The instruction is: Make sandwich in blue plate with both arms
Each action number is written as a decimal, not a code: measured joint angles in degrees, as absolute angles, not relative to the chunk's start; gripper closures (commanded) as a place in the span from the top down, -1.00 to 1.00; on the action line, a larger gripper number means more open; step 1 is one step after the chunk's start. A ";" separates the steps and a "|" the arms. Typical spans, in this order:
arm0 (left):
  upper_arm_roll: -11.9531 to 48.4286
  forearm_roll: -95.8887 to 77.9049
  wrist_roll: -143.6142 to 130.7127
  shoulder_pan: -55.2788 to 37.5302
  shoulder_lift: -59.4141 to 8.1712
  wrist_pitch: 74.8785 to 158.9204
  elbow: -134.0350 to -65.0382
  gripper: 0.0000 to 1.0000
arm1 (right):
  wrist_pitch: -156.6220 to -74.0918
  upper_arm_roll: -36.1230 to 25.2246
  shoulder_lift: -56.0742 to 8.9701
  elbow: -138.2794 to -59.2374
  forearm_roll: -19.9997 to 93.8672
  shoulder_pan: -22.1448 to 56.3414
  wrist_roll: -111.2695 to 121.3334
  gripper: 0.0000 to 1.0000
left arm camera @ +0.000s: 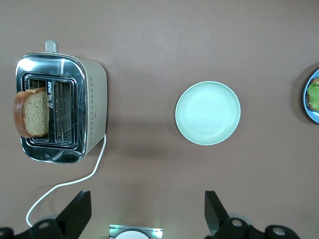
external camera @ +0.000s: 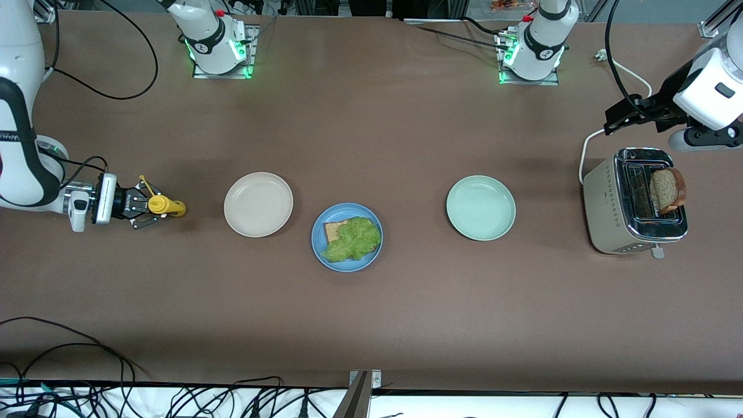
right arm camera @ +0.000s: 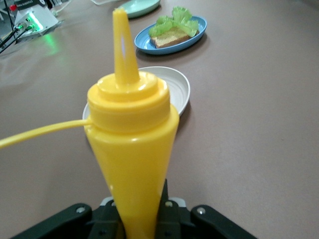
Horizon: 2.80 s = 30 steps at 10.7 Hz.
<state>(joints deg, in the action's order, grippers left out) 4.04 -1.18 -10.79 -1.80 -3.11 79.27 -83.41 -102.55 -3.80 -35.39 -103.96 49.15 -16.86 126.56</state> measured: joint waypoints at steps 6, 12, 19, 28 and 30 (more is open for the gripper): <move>3.91 -1.17 -10.79 -1.77 -3.11 79.27 -83.41 1.00 | -104.67 -4.57 -26.98 -102.83 26.53 -7.64 96.73 -0.57; 3.78 -1.17 -10.80 -1.73 -3.11 79.27 -83.40 1.00 | -102.82 -10.49 -26.03 -96.01 7.05 10.69 76.37 -0.58; 3.26 -1.17 -10.80 -1.47 -3.11 79.27 -83.40 1.00 | -96.98 -10.98 -31.34 -85.13 -16.75 32.49 50.65 -0.58; 3.17 -1.17 -10.80 -1.46 -3.11 79.27 -83.39 1.00 | -93.22 -11.26 -44.46 -74.26 -45.87 49.84 41.07 -0.58; 3.17 -1.17 -10.80 -1.46 -3.11 79.27 -83.39 1.00 | -92.83 -11.45 -47.42 -71.24 -48.03 51.23 40.03 -0.58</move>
